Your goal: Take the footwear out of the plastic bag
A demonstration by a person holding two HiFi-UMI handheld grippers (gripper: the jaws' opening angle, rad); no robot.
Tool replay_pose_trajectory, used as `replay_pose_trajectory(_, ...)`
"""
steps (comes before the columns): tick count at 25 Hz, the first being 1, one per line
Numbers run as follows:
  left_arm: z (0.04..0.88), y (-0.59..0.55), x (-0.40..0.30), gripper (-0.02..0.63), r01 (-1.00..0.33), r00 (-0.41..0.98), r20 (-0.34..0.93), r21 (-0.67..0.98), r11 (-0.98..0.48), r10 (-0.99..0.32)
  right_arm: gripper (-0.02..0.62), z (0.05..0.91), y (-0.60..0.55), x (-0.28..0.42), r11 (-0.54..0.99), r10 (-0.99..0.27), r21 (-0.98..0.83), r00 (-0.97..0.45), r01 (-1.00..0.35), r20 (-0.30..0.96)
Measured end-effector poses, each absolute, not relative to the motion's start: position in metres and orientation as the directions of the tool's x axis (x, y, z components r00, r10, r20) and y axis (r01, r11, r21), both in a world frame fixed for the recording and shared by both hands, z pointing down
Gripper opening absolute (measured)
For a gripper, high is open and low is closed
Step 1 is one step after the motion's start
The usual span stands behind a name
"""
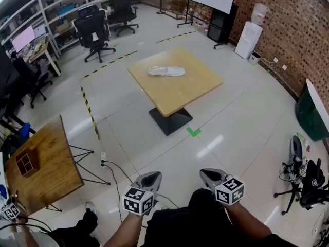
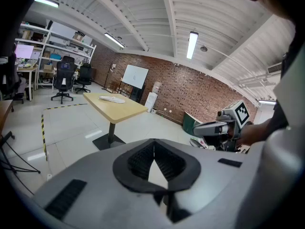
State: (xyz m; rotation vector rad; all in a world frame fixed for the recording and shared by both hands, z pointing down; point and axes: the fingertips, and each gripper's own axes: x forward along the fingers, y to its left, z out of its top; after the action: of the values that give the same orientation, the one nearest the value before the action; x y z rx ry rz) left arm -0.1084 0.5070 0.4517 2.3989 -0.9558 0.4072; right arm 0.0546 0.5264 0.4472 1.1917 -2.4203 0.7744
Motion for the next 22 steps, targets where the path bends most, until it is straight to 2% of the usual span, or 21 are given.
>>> replay_pose_trajectory(9, 0.477, 0.479, -0.128, 0.008, -0.727, 0.686, 0.474, 0.422, -0.541, -0.552, 0.003, 0.450, 0.488, 0.043, 0.498, -0.587, -0.335, -0.595, -0.800, 0.549)
replay_pose_trajectory(17, 0.459, 0.395, -0.141, 0.008, -0.777, 0.628, 0.502, 0.363, -0.514, -0.595, 0.003, 0.467, 0.392, 0.025, 0.519, -0.541, -0.418, -0.665, -0.746, 0.515)
replay_pose_trajectory(22, 0.455, 0.344, -0.136, 0.008, -0.832, 0.549, 0.554, 0.293, -0.471, -0.625, 0.003, 0.457, 0.322, 0.012, 0.606, -0.490, -0.450, -0.753, -0.656, 0.438)
